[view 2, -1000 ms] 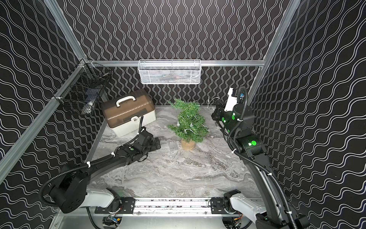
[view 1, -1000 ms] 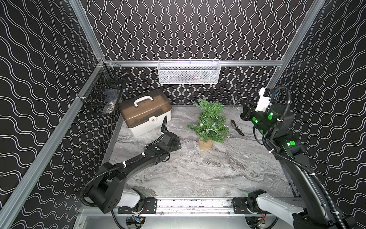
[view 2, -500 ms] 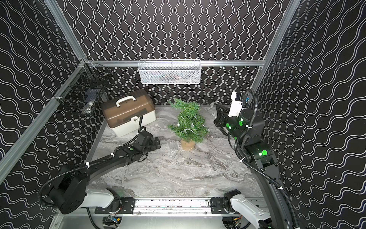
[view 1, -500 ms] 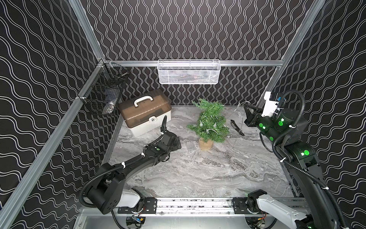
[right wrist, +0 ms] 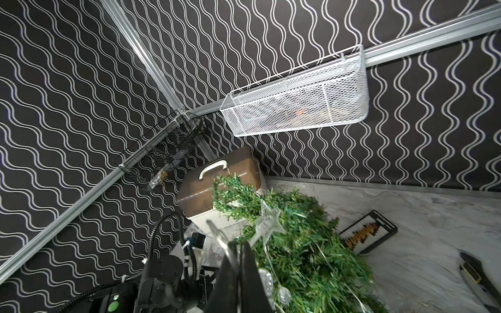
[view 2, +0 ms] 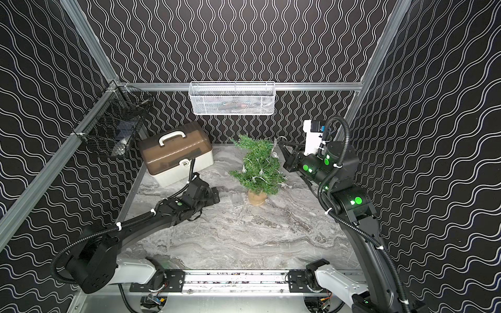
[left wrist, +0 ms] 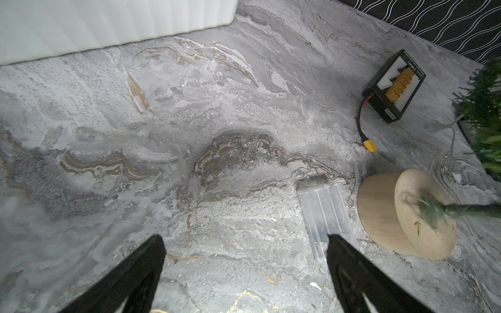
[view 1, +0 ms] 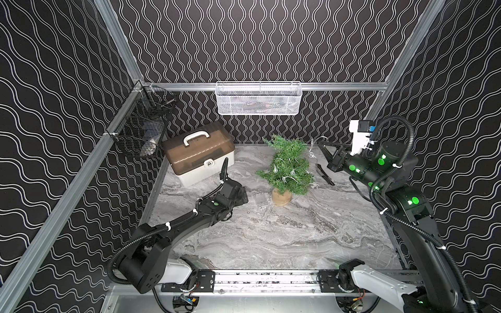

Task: Remove string lights from the small christmas tree
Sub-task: Remove the light string from the Christmas tree.

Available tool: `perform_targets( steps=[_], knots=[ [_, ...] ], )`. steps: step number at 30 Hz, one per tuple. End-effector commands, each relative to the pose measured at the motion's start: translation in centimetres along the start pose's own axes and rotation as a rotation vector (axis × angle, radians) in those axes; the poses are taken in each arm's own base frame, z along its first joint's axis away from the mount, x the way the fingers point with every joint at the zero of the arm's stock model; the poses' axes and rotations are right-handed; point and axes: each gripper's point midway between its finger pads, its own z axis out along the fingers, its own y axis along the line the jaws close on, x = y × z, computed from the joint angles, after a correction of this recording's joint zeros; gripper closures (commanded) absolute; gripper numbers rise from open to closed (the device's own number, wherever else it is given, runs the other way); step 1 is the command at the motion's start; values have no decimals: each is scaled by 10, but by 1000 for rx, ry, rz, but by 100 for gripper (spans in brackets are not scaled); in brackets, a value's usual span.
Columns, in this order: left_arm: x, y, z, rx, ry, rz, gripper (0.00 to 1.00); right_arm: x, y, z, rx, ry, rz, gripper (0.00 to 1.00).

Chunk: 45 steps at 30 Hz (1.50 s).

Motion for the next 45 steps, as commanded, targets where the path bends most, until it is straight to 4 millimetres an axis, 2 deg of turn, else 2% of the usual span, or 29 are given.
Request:
perform_targets(
  steps=[1,12,20,25,31,35,39,45],
  knots=[
    [-8,-3,-5,6,-24,-6,3,-22,27,7,-115,-54,1,100],
    [-25,-8,-19,20,-58,2,3,-39,104,41,-317,-48,-53,100],
    [-50,-22,-43,67,-98,21,4,-32,125,82,-354,-28,-77,100],
    [-52,-25,-45,87,-102,6,4,-32,132,115,-363,-36,-75,100],
    [-47,-24,-42,85,-89,2,4,-29,120,162,-293,-46,-93,100],
    [-48,-23,-43,81,-96,8,4,-37,100,180,-174,-88,-127,100],
    [-49,-22,-43,77,-98,13,4,-56,69,180,-51,-153,-116,100],
    [-47,-24,-40,87,-93,9,4,-73,18,167,78,-196,-40,100]
  ],
)
